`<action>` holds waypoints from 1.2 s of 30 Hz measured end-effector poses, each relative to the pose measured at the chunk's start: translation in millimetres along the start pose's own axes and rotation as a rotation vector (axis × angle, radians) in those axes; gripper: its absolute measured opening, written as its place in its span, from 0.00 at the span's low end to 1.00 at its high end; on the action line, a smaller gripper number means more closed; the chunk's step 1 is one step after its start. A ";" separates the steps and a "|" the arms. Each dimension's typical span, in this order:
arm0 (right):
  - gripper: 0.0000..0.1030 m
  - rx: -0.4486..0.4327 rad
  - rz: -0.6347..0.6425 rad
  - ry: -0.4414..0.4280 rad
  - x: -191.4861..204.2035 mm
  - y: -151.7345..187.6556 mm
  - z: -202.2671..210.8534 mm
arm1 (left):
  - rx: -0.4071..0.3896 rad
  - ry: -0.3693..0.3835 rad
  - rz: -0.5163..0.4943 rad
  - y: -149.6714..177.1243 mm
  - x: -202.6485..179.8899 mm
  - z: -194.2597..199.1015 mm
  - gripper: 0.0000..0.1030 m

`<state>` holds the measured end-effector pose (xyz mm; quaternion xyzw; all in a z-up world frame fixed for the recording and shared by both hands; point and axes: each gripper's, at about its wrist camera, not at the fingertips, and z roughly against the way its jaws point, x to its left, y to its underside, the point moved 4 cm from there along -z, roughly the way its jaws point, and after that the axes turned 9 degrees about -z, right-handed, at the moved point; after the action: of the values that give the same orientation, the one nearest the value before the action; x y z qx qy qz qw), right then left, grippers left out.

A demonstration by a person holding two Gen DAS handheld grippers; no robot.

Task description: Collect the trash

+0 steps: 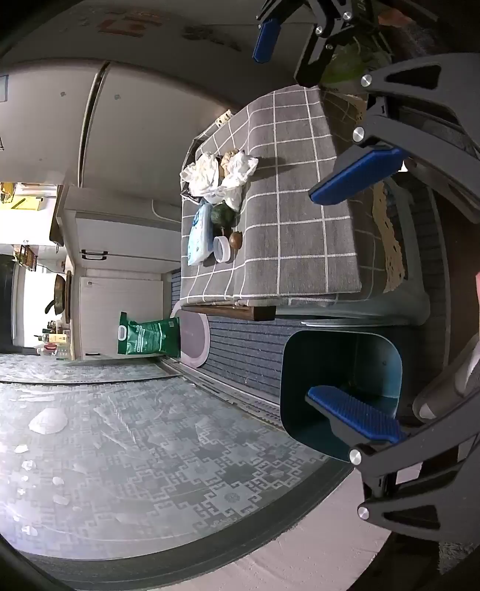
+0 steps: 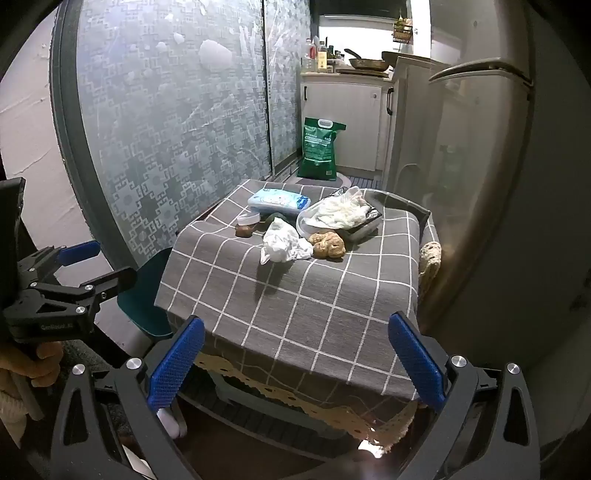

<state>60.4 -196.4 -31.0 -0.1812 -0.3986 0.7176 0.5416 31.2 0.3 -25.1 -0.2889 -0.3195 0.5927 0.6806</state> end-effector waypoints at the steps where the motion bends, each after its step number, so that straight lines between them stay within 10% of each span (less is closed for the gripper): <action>1: 0.98 0.000 0.000 0.001 0.0 0.1 -0.1 | 0.000 0.000 -0.001 -0.1 0.0 0.0 0.97; 36: 0.98 0.003 0.000 0.002 -0.6 0.5 0.9 | 0.000 0.000 -0.009 -6.9 0.8 4.1 0.97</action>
<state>59.6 -197.3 -31.0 -0.1810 -0.3972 0.7180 0.5422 32.3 0.3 -17.1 -0.2875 -0.3207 0.5898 0.6831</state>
